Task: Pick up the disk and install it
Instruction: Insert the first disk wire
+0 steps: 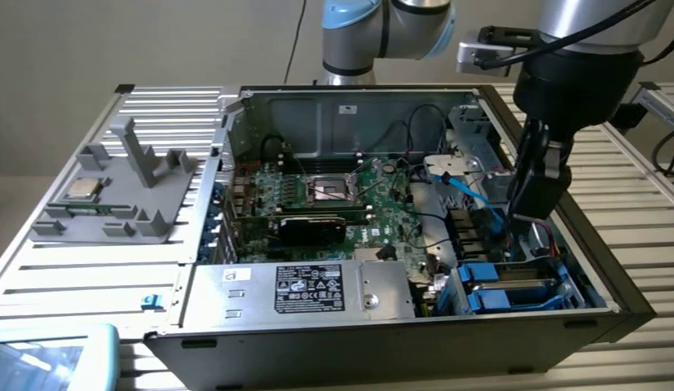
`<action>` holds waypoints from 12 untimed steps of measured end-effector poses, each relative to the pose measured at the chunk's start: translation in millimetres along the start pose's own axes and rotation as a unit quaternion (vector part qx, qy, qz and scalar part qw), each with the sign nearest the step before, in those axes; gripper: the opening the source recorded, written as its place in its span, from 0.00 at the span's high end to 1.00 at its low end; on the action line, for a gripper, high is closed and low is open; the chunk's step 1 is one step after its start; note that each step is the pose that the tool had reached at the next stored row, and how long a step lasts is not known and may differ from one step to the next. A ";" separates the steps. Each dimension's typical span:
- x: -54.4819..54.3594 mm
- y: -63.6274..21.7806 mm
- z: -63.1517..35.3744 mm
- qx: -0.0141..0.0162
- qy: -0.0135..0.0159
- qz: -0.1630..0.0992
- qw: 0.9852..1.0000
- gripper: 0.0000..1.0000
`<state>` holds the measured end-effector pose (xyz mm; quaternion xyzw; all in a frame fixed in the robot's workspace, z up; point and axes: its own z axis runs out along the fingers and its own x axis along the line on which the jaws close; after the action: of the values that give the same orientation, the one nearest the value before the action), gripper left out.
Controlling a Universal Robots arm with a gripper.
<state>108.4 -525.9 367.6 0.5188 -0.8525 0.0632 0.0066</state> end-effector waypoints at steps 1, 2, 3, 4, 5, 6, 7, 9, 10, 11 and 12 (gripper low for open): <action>-0.1 -1.2 -4.3 0.000 0.000 0.000 1.000 0.44; -0.5 -2.8 -7.4 0.000 0.000 0.000 1.000 0.44; -0.6 -4.0 -10.4 0.000 0.000 0.000 1.000 0.44; -0.7 -4.6 -13.1 0.000 0.000 0.000 1.000 0.44; -0.6 -5.2 -16.1 0.000 0.000 0.000 1.000 0.44; -0.5 -5.8 -19.0 0.000 0.000 0.000 1.000 0.44; -0.5 -6.7 -22.5 0.000 0.000 0.000 1.000 0.44; -0.1 -7.9 -28.5 0.000 0.000 0.000 1.000 0.44; 0.2 -8.1 -29.8 0.000 0.000 0.000 1.000 0.44; 0.2 -8.2 -30.1 0.000 0.000 0.000 1.000 0.44; 0.2 -8.2 -30.1 0.000 0.000 0.000 1.000 0.44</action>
<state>114.0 -526.4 398.2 0.5187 -0.8526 0.0633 0.0061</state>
